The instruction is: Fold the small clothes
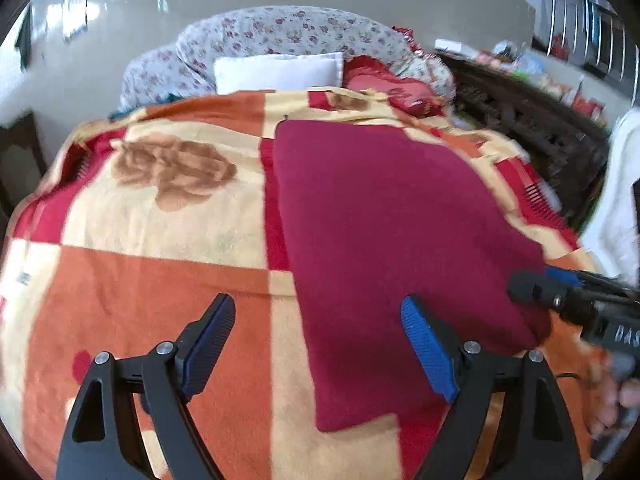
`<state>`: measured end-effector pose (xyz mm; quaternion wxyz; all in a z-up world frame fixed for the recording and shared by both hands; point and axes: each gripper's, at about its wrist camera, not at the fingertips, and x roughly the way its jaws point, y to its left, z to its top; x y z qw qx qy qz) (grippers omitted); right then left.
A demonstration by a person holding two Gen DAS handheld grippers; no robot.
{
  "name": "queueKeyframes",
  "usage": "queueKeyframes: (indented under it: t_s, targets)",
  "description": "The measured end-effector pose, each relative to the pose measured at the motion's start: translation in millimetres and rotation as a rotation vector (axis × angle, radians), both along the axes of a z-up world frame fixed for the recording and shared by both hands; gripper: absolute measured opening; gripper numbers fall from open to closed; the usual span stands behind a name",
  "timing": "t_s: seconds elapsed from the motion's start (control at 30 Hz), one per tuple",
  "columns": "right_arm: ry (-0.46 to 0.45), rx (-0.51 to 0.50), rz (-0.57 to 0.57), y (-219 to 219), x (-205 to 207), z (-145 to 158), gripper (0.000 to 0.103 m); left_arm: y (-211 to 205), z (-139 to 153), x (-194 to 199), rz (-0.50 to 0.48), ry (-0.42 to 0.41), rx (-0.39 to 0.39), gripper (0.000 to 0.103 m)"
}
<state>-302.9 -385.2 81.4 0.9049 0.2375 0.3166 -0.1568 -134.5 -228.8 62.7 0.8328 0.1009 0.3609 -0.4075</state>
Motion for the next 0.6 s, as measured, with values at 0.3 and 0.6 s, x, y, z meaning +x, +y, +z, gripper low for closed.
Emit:
queueKeyframes:
  t_s: [0.3,0.6]
  targets:
    - [-0.099,0.213,0.032,-32,25,-23,0.091,6,-16,35,0.014,0.195,-0.132,0.09]
    - [-0.084,0.191,0.024,-35,49,-34,0.065,-18,-38,41,-0.066,0.284,-0.17,0.081]
